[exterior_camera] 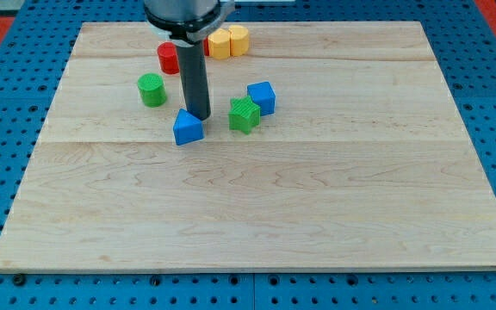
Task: Push the green circle to the bottom left of the triangle
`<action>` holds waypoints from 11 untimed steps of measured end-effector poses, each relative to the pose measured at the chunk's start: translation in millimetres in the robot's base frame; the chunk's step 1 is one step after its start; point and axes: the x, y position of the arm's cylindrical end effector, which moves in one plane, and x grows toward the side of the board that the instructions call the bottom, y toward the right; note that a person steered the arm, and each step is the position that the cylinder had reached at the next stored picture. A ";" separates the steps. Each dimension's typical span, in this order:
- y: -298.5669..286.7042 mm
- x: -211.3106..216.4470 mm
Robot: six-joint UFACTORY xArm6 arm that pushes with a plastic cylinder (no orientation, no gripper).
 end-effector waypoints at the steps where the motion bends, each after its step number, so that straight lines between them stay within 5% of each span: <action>1: 0.1 -14.9; 4: -81.8 -62.2; 7: -89.8 5.3; 9: -164.9 -7.5; 10: -173.9 19.9; 11: -136.2 26.9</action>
